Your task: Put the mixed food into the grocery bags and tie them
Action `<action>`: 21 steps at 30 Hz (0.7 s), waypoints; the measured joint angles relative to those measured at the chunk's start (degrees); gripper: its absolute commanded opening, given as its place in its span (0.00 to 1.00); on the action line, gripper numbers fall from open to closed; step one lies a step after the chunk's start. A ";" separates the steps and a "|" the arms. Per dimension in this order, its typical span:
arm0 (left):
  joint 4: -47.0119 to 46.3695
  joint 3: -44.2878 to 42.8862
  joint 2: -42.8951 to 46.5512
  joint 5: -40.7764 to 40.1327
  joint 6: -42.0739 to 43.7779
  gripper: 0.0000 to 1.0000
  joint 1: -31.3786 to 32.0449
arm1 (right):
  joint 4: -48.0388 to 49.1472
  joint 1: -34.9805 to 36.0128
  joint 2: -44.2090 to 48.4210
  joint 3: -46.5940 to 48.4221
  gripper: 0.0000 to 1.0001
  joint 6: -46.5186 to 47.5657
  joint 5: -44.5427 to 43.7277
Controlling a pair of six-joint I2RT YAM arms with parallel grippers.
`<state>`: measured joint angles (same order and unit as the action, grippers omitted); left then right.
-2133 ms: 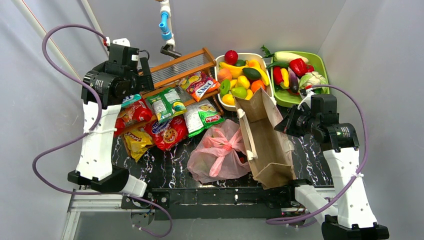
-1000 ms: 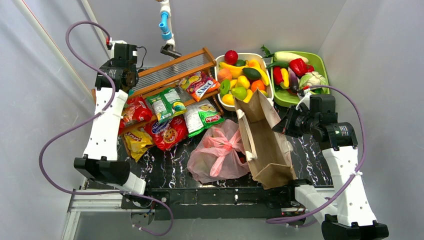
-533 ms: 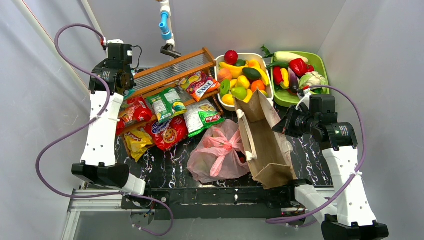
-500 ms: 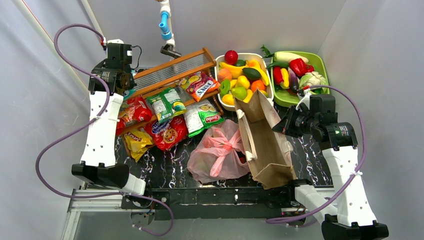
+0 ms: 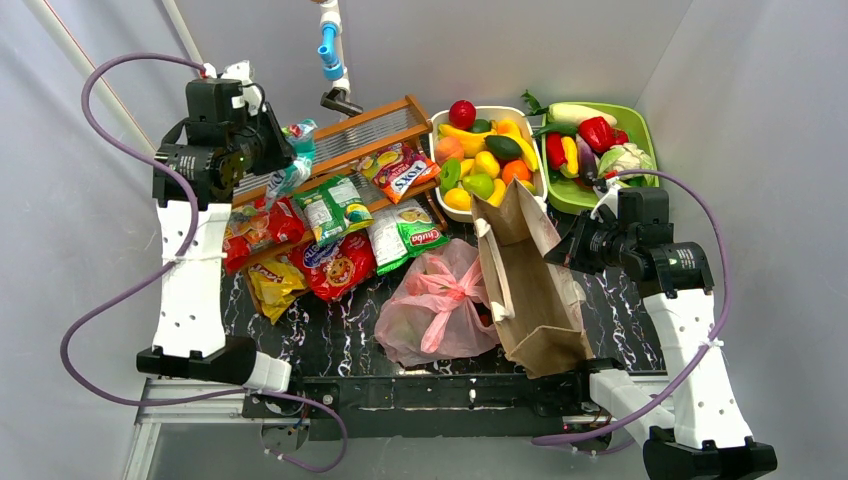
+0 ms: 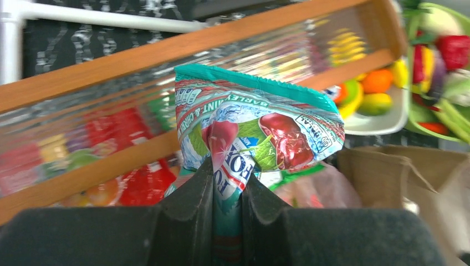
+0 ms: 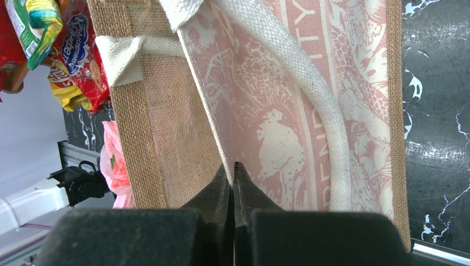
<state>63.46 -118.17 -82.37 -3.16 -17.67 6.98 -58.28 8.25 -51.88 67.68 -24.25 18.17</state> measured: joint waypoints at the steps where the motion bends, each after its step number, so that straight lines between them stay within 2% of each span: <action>1: -0.55 -0.11 0.33 2.60 -0.74 0.00 0.00 | 0.00 0.00 0.02 0.00 0.01 0.00 0.00; 11: -9.84 5.81 4.31 28.00 -8.83 0.00 1.73 | 0.00 0.00 0.04 0.00 0.01 -0.02 0.00; 14: -12.26 6.71 4.02 31.39 -9.94 0.00 6.12 | 0.00 0.00 0.11 0.00 0.01 -0.02 0.02; 21: -19.21 9.68 3.06 33.44 -13.86 0.00 19.56 | -0.02 0.00 0.44 0.00 0.01 -0.22 0.02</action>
<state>44.25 -108.49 -79.31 30.28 -31.53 26.55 -58.30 8.25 -51.44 67.68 -24.47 18.20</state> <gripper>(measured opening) 0.132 0.032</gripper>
